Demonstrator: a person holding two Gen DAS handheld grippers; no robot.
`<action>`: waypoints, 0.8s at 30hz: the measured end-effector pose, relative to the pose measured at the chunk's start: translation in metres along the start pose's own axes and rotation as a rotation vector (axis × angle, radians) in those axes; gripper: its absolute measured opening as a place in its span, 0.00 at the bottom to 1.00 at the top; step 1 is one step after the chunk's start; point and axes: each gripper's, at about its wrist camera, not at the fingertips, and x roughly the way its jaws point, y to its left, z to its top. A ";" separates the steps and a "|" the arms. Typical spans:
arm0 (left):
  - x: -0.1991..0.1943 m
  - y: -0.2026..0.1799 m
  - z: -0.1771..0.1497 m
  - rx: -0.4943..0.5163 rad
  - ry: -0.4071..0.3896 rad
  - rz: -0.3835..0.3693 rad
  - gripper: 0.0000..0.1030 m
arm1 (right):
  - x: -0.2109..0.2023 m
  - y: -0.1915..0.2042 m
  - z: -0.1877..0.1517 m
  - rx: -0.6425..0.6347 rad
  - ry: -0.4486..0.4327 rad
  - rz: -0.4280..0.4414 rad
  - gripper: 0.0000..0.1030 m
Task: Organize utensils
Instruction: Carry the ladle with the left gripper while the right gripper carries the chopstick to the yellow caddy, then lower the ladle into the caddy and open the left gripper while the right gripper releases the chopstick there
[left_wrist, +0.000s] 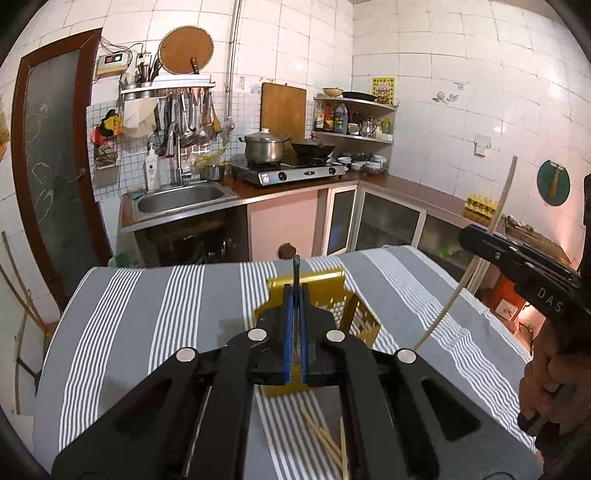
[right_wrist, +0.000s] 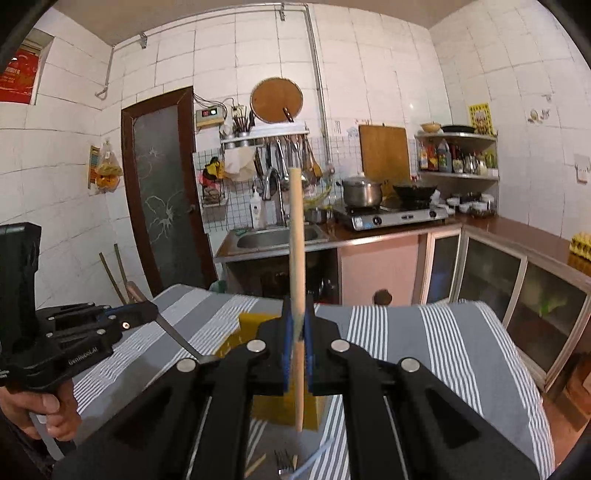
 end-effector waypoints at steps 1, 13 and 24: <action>0.003 0.000 0.005 0.001 -0.004 -0.002 0.01 | 0.002 0.002 0.004 -0.008 -0.009 -0.004 0.05; 0.064 0.001 0.024 -0.014 0.057 -0.009 0.01 | 0.083 0.016 0.020 -0.048 0.037 -0.028 0.05; 0.093 0.023 0.004 -0.061 0.152 -0.014 0.35 | 0.112 0.002 -0.002 -0.007 0.143 -0.048 0.48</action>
